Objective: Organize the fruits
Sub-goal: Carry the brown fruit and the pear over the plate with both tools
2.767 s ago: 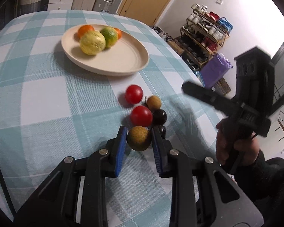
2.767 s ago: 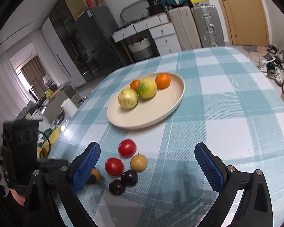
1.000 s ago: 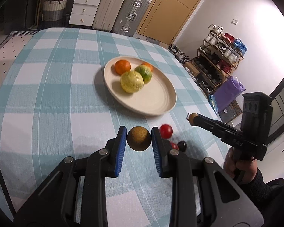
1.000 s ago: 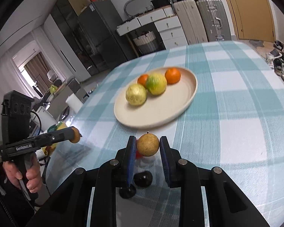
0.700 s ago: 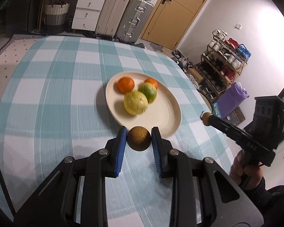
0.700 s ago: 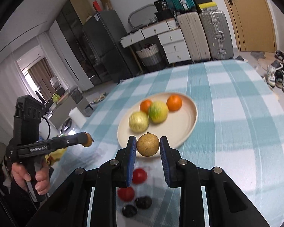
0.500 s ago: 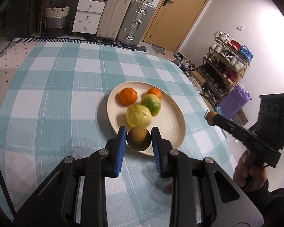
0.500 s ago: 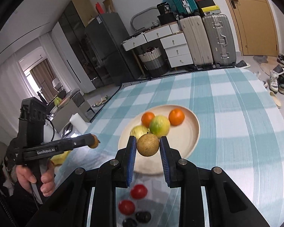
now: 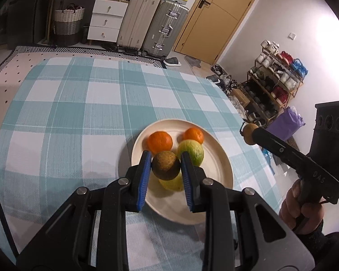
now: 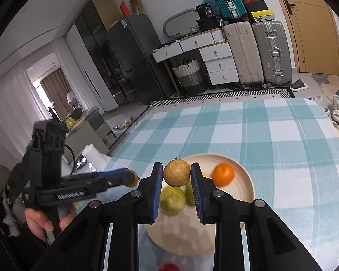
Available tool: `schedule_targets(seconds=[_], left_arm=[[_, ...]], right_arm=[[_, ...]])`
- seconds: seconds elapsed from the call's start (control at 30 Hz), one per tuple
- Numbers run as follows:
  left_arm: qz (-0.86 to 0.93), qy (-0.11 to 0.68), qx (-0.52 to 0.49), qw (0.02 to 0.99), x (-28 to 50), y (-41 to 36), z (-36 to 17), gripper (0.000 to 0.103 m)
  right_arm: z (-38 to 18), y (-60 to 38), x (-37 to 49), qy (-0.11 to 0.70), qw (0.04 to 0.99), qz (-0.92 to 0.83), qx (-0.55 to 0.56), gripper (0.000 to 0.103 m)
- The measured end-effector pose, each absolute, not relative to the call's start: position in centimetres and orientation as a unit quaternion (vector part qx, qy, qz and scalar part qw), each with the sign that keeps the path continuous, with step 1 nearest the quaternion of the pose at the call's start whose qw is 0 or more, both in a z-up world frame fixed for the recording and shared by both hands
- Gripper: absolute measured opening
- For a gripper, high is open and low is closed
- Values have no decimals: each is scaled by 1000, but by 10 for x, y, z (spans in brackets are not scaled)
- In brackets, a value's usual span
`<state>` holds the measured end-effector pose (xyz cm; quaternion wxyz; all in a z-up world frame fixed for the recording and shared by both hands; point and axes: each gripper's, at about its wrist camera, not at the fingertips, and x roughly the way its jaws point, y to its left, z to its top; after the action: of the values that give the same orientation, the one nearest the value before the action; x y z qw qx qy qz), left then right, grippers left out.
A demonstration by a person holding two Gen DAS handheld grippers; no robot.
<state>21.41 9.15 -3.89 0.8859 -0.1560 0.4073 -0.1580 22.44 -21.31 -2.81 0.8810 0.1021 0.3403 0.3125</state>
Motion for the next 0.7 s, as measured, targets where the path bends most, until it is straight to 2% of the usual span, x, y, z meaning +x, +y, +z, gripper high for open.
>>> schedule_targets(seconds=[0.23,0.7], left_arm=[[-162,413,-163,881,236,89,-48,24],[-165,434,-164,870,269,87,-76,24]], right_arm=[[-30,-199,254,343,880,314,100,26],[-86,-183,304,423,848,297,116,26]])
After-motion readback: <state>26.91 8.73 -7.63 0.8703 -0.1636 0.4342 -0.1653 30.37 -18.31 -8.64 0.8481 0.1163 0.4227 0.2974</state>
